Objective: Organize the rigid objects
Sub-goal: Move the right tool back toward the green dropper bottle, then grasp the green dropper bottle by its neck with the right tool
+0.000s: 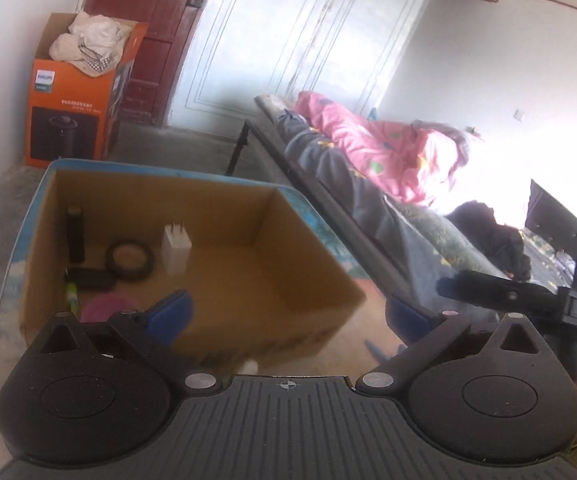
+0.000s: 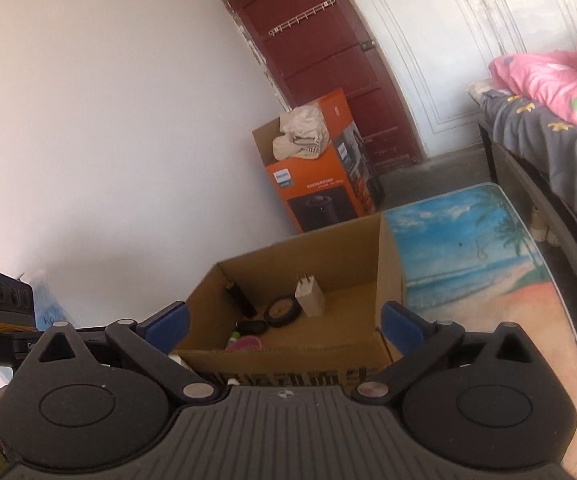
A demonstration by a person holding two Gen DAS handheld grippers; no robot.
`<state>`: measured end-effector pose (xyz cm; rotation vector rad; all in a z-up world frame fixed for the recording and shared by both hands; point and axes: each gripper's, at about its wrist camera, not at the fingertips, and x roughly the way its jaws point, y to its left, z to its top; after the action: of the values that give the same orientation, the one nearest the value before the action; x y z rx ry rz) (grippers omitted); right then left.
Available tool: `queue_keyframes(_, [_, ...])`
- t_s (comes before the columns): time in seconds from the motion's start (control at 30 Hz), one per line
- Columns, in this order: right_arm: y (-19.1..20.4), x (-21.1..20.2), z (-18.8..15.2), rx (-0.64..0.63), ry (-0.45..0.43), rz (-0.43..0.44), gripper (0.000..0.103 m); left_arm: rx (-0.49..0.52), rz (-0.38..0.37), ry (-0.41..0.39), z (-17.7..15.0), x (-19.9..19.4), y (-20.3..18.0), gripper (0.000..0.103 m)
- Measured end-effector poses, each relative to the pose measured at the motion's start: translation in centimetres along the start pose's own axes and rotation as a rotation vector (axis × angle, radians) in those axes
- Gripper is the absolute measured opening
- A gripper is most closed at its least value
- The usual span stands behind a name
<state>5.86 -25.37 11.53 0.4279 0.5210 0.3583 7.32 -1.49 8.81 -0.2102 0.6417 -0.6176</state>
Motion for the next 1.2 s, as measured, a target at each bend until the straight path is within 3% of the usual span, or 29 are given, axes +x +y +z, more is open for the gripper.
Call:
queue_keyframes(0.17, [1.1, 2.1, -2.4, -0.057, 0.064, -0.054, 0.103, 0.083, -0.008, 0.042, -4.1, 0.4, -0.9, 0.103])
queue_keyframes(0.33, [3.0, 4.4, -3.6, -0.114, 0.097, -0.019, 0.100, 0.172, 0.121, 0.074, -7.2, 3.1, -2.1, 0.103])
queue_keyframes(0.43, [4.2, 6.0, -4.1, -0.162, 0.118, -0.009, 0.091, 0.243, 0.185, 0.043, -7.9, 4.0, -2.7, 0.102])
queue_keyframes(0.57, [5.2, 7.9, -4.7, -0.189, 0.167, 0.012, 0.067, 0.315, 0.245, -0.001, -8.1, 4.9, -2.9, 0.092])
queue_keyframes(0.67, [5.2, 9.2, -5.1, -0.178, 0.207, 0.036, 0.058, 0.324, 0.269, 0.001, -8.2, 5.8, -2.6, 0.077])
queue_keyframes(0.77, [5.4, 9.9, -5.5, -0.179, 0.234, 0.051, 0.047, 0.296, 0.263, 0.017, -8.2, 6.4, -2.0, 0.066])
queue_keyframes(0.97, [4.9, 10.9, -5.9, -0.168, 0.279, 0.056, 0.024, 0.258, 0.244, 0.011, -7.7, 6.6, -1.3, 0.058])
queue_keyframes(1.2, [4.0, 9.9, -5.6, -0.165, 0.279, 0.030, 0.023, 0.235, 0.177, 0.008, -7.7, 6.8, -1.6, 0.057])
